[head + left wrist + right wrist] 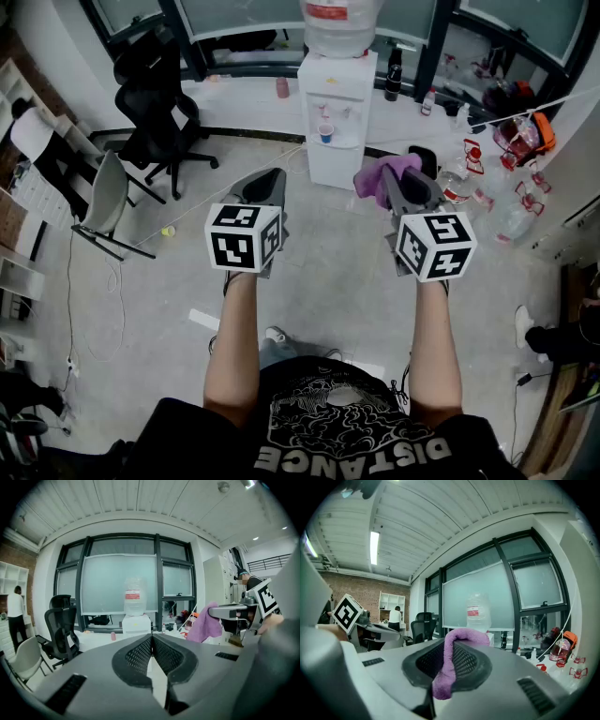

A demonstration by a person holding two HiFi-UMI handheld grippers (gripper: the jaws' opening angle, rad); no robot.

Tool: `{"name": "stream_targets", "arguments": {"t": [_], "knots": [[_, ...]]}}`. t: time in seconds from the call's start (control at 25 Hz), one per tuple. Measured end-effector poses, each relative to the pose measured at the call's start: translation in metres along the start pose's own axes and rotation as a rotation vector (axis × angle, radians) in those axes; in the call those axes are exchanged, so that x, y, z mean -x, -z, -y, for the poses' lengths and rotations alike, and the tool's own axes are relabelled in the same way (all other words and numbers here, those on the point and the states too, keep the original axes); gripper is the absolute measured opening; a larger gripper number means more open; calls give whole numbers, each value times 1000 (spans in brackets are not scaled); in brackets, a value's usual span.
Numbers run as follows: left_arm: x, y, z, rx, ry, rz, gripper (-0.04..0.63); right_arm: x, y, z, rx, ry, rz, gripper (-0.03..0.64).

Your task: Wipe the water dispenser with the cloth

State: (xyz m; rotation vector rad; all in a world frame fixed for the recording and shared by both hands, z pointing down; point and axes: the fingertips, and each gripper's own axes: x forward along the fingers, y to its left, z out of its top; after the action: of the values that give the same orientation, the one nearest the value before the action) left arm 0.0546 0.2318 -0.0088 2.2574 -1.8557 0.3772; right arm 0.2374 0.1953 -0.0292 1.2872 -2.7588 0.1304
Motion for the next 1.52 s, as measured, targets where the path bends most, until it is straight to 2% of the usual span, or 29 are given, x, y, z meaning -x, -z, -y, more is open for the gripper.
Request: {"name": "stream_targets", "arguments": {"t": [0.28,0.44,0.72,1.2,1.52], "knots": [[-13,1,2,-2,11,-5,25,-8,8,3,-6,-8,-5,32],[-28,4,-11,2,21,-19,25,-29,13,-1,-17,-13,-16,32],[-74,9,-61,12,72,-29,25,-97,21,-7,-16,22,-44,32],[-170,-21,-162,-9,220,-31,25,-225,3,-24,-18,137,-97,32],[-204,-22,-201,-35,288,-32,25,-291,1,-39,-83,144,-87,32]]}}
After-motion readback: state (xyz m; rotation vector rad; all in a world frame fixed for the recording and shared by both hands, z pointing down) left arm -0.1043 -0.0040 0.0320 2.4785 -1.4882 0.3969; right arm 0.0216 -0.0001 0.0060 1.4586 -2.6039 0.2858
